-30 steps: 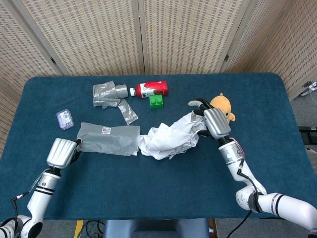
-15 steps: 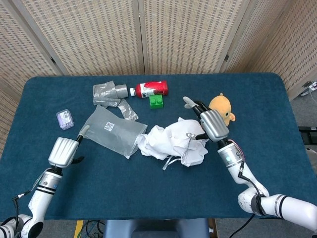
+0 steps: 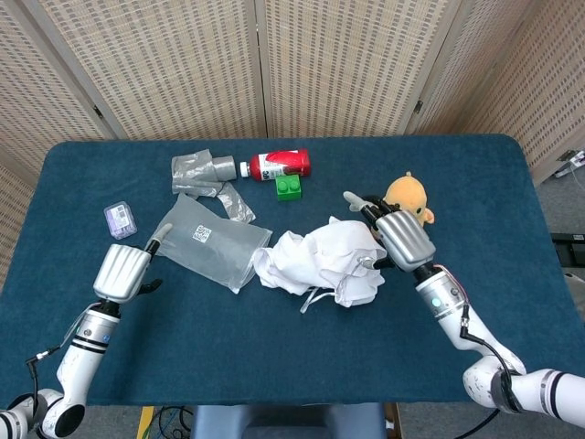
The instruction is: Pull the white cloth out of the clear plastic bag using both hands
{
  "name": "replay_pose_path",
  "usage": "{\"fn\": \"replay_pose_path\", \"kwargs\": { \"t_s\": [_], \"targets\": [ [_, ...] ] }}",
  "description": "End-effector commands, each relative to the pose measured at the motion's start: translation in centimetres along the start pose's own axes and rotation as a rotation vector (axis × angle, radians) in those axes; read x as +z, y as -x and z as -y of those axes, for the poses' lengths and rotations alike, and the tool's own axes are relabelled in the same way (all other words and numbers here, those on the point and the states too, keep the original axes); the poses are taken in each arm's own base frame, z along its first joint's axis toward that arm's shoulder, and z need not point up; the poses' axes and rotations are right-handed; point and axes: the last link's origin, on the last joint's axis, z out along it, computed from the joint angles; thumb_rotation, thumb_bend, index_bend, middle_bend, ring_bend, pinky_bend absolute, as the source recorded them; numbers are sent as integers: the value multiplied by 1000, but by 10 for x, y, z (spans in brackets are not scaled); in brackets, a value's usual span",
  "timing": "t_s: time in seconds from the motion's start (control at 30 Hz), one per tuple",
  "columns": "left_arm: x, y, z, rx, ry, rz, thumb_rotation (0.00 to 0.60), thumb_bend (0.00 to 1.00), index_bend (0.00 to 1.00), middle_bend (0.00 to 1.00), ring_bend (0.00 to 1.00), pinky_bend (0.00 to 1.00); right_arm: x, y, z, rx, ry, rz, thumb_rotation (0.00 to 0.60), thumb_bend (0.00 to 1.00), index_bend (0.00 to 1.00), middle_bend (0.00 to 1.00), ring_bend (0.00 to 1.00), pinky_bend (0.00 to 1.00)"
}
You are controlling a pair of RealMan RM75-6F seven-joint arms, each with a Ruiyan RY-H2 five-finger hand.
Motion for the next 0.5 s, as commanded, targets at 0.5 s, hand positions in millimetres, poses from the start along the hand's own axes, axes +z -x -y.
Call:
{"fn": "replay_pose_path", "kwargs": {
  "t_s": [0.5],
  "targets": [
    [-1, 4, -10, -7, 21, 6, 600, 0, 119, 854, 745, 944, -34, 5, -6, -55, 78, 308, 600, 0, 91, 211, 103, 346]
  ]
}}
